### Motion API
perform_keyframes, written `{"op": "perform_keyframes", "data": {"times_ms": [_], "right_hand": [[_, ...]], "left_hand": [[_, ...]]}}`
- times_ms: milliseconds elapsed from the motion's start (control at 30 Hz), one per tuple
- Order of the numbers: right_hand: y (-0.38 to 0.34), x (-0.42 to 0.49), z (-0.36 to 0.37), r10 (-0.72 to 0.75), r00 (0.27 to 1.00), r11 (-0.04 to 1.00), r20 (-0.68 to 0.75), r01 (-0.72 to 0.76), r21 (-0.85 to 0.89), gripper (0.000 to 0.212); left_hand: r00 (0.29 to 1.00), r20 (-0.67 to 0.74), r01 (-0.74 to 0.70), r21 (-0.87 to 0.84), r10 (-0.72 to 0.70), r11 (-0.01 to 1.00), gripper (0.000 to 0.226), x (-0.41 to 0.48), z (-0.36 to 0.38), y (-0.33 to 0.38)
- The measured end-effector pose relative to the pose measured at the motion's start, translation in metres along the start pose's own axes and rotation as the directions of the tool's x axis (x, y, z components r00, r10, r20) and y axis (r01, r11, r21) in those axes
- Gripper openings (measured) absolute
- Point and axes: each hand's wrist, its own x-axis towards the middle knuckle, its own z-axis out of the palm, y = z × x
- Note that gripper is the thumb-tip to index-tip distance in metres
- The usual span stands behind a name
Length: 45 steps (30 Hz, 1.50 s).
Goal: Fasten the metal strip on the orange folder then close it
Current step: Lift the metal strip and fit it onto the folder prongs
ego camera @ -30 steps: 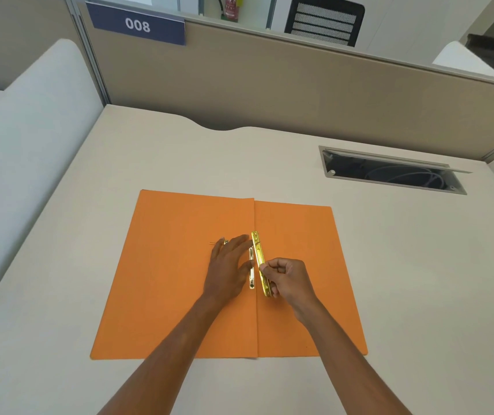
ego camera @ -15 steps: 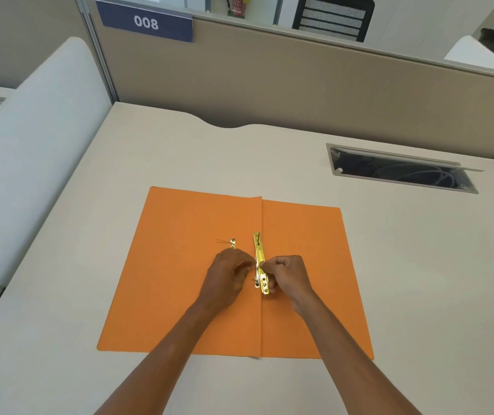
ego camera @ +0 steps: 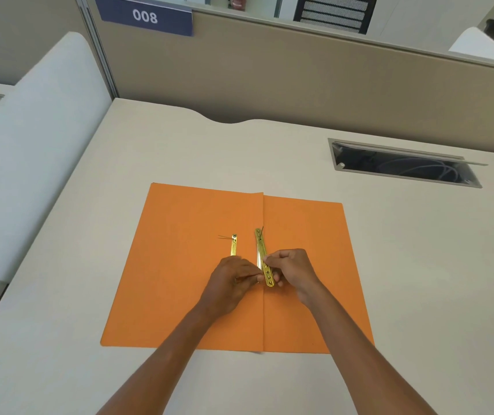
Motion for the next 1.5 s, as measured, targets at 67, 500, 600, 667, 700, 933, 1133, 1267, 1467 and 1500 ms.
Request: {"op": "perform_keyframes", "data": {"times_ms": [67, 500, 600, 667, 700, 933, 1133, 1267, 1467, 1500], "right_hand": [[-0.004, 0.002, -0.004, 0.022, 0.999, 1.0, 0.031, -0.023, 0.013, 0.014], [-0.018, 0.001, -0.01, 0.125, 0.98, 0.982, 0.155, -0.144, 0.12, 0.013], [-0.019, 0.001, -0.013, 0.138, 0.975, 0.979, 0.174, -0.161, 0.128, 0.015], [-0.02, 0.001, -0.014, 0.143, 0.973, 0.978, 0.179, -0.167, 0.126, 0.017], [-0.02, 0.002, -0.014, 0.146, 0.972, 0.977, 0.183, -0.171, 0.128, 0.016], [-0.021, 0.0, -0.014, 0.158, 0.967, 0.971, 0.2, -0.189, 0.144, 0.014], [-0.021, 0.0, -0.013, 0.159, 0.965, 0.967, 0.209, -0.195, 0.164, 0.01], [-0.019, 0.0, -0.011, 0.16, 0.962, 0.964, 0.222, -0.201, 0.176, 0.011], [-0.018, 0.0, -0.007, 0.152, 0.965, 0.969, 0.216, -0.188, 0.158, 0.009], [-0.017, 0.0, -0.007, 0.149, 0.968, 0.972, 0.203, -0.181, 0.15, 0.009]], "left_hand": [[1.0, -0.013, -0.001, 0.024, 0.002, 1.0, 0.004, -0.001, 0.002, -0.001], [0.998, -0.035, -0.039, 0.261, 0.05, 0.965, 0.005, -0.003, 0.01, 0.009], [0.998, -0.048, -0.029, 0.271, 0.043, 0.962, 0.006, -0.004, 0.012, 0.009], [0.998, -0.048, -0.025, 0.269, 0.039, 0.963, 0.006, -0.004, 0.013, 0.009], [0.998, -0.047, -0.026, 0.27, 0.04, 0.963, 0.006, -0.004, 0.013, 0.009], [0.997, -0.067, -0.018, 0.28, 0.038, 0.96, 0.006, -0.004, 0.015, 0.011], [0.995, -0.098, 0.015, 0.283, 0.014, 0.959, 0.007, -0.004, 0.015, 0.012], [0.994, -0.11, 0.032, 0.283, -0.001, 0.959, 0.009, -0.003, 0.016, 0.012], [0.994, -0.107, 0.054, 0.274, -0.025, 0.96, 0.009, -0.002, 0.015, 0.012], [0.994, -0.104, 0.056, 0.272, -0.029, 0.961, 0.01, -0.002, 0.015, 0.012]]}}
